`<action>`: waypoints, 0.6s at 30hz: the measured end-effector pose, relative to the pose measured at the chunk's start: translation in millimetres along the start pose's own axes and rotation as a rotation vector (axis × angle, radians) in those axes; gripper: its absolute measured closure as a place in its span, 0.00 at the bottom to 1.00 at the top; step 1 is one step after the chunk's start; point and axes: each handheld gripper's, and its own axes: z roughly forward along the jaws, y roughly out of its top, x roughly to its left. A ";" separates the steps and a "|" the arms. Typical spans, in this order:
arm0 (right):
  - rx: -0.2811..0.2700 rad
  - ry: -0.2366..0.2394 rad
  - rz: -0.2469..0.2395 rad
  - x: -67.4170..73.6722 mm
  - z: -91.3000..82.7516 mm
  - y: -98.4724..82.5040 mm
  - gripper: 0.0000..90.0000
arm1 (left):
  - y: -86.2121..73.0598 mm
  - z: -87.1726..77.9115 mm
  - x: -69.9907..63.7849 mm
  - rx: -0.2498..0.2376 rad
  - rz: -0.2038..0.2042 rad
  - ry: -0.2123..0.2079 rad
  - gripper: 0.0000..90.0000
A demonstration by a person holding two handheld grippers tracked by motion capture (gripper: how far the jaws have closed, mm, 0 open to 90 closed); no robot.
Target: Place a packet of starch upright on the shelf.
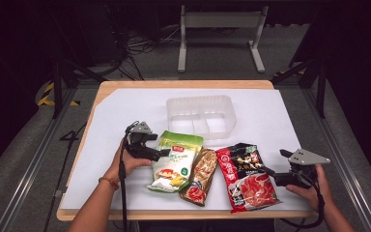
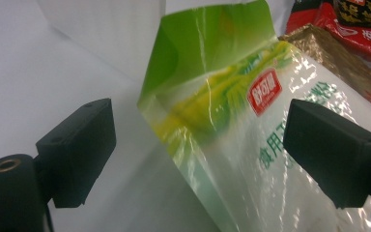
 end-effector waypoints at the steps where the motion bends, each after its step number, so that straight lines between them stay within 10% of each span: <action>1: 0.003 0.003 -0.003 0.9 0.4 0.0 0.15 | 1.0 3.0 1.0 0.009 -0.007 -0.003 0.14; 10: 0.015 0.014 -0.035 6.4 0.8 1.3 0.15 | -2.6 23.7 -0.1 0.051 -0.031 -0.133 0.16; 18: 0.019 0.019 -0.040 7.1 2.3 1.2 0.15 | -2.2 28.1 3.5 0.059 -0.079 -0.145 0.22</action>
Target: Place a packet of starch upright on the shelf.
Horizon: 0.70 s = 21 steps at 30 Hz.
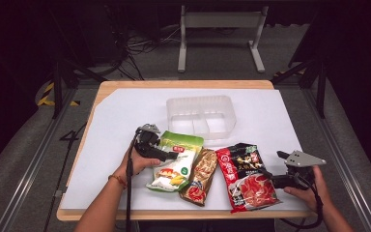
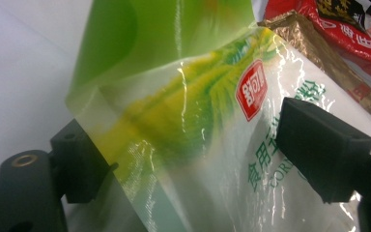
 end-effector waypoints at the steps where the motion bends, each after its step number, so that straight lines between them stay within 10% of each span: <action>1: 0.000 0.001 -0.005 0.3 0.1 0.4 0.15 | 0.7 1.1 0.3 0.002 -0.021 0.002 0.22; 13: 0.000 0.010 -0.016 2.5 -0.4 2.5 0.15 | 6.3 -6.5 -16.8 0.036 0.062 -0.053 0.89; 21: -0.002 0.011 -0.020 2.5 -1.5 2.5 0.15 | 2.4 -25.9 -35.4 -0.041 0.087 -0.021 0.98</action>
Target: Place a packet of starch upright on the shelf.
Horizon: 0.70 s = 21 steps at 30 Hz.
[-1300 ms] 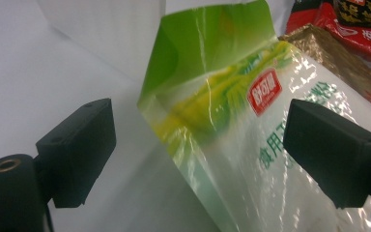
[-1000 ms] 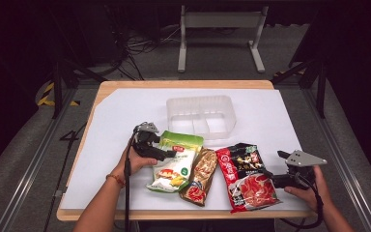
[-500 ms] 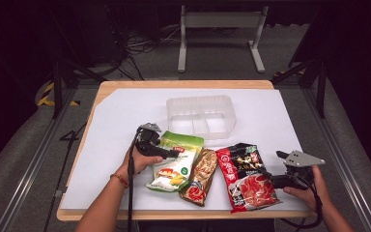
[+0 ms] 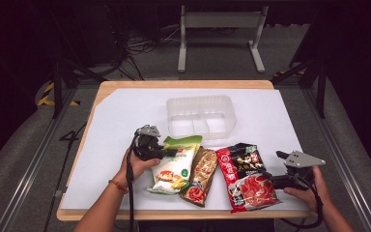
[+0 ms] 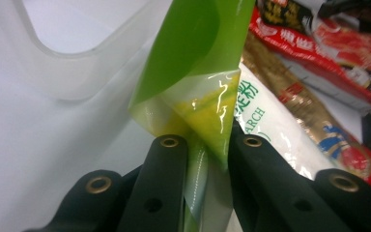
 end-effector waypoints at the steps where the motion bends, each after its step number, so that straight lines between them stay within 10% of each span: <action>1: 0.003 0.001 0.001 0.3 -0.1 -0.1 0.15 | 0.6 -4.3 -3.8 -0.008 0.001 0.005 0.98; 21: -0.010 0.000 0.011 -1.4 -0.4 2.1 0.15 | 19.3 -47.9 -53.1 -0.167 0.132 0.110 1.00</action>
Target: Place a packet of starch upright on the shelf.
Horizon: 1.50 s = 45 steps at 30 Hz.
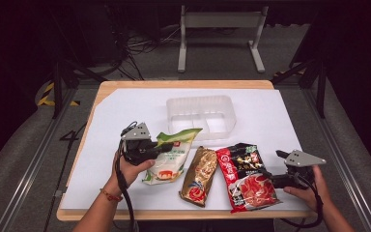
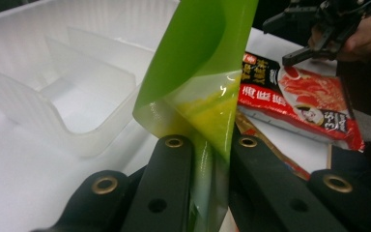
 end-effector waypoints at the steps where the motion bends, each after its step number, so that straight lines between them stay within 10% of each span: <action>1: -0.001 -0.001 0.000 -0.2 -0.2 0.0 0.15 | 1.1 -1.2 -1.6 -0.003 0.003 0.010 1.00; 20: -0.027 -0.003 0.030 -2.8 -4.1 0.4 0.14 | 30.3 -19.6 5.4 -0.209 -0.090 0.144 1.00; 45: -0.008 -0.016 0.014 -2.3 -2.0 -2.5 0.14 | 83.4 35.2 51.4 -0.322 -0.192 0.351 1.00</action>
